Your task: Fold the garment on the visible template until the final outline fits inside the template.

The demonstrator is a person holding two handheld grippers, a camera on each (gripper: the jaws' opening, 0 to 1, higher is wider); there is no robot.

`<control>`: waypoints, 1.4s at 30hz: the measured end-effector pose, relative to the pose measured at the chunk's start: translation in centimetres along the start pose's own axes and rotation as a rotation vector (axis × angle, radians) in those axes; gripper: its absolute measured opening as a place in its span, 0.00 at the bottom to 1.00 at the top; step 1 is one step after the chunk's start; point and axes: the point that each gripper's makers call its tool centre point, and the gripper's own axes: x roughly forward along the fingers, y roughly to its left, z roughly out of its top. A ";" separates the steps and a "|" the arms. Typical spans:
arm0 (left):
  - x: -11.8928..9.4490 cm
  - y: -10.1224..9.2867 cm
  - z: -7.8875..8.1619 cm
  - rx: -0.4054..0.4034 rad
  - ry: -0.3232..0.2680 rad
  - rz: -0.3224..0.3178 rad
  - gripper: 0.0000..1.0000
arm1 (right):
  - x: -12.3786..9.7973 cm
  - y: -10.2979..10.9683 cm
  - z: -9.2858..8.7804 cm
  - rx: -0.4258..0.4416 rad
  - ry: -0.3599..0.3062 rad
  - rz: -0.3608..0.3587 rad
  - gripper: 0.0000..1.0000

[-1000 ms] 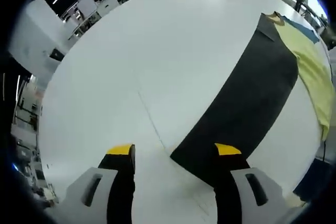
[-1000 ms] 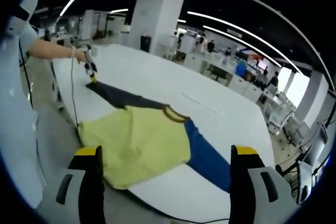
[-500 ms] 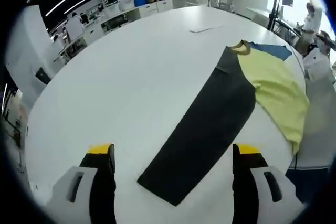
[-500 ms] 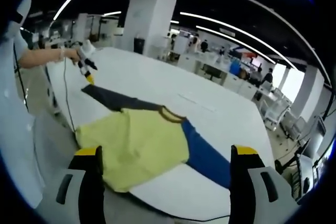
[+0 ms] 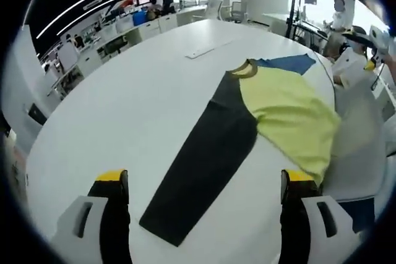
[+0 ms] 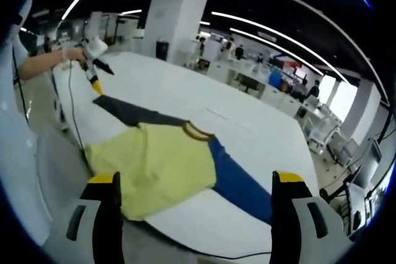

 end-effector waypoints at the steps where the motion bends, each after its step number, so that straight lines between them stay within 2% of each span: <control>1: -0.3 -0.6 0.4 0.000 -0.015 -0.009 1.00 | 0.0 -0.1 0.0 0.000 -0.004 0.002 1.00; 6: -1.0 -2.4 1.5 -0.009 -0.049 -0.039 1.00 | -0.2 -0.5 0.0 -0.004 -0.016 0.007 1.00; 11: -1.9 -3.8 2.4 -0.014 -0.068 -0.012 1.00 | -0.5 -1.2 0.0 -0.007 -0.034 0.021 1.00; 16: -2.7 -6.6 2.8 -0.012 -0.079 -0.033 1.00 | -0.4 -2.0 -0.3 -0.022 -0.041 0.052 1.00; 20: -3.4 -7.9 3.4 -0.023 -0.102 -0.011 1.00 | -0.4 -2.5 -0.6 -0.027 -0.043 0.077 1.00; 29: -4.3 -10.8 3.5 -0.036 -0.104 -0.005 1.00 | -0.7 -3.1 -1.2 -0.049 -0.047 0.119 1.00; 33: -4.6 -11.6 3.8 -0.073 -0.128 -0.009 1.00 | -0.7 -3.2 -1.4 -0.058 -0.045 0.133 1.00; 42: -5.4 -13.8 4.0 -0.040 -0.128 0.001 1.00 | -0.8 -3.0 -1.9 -0.068 -0.036 0.157 1.00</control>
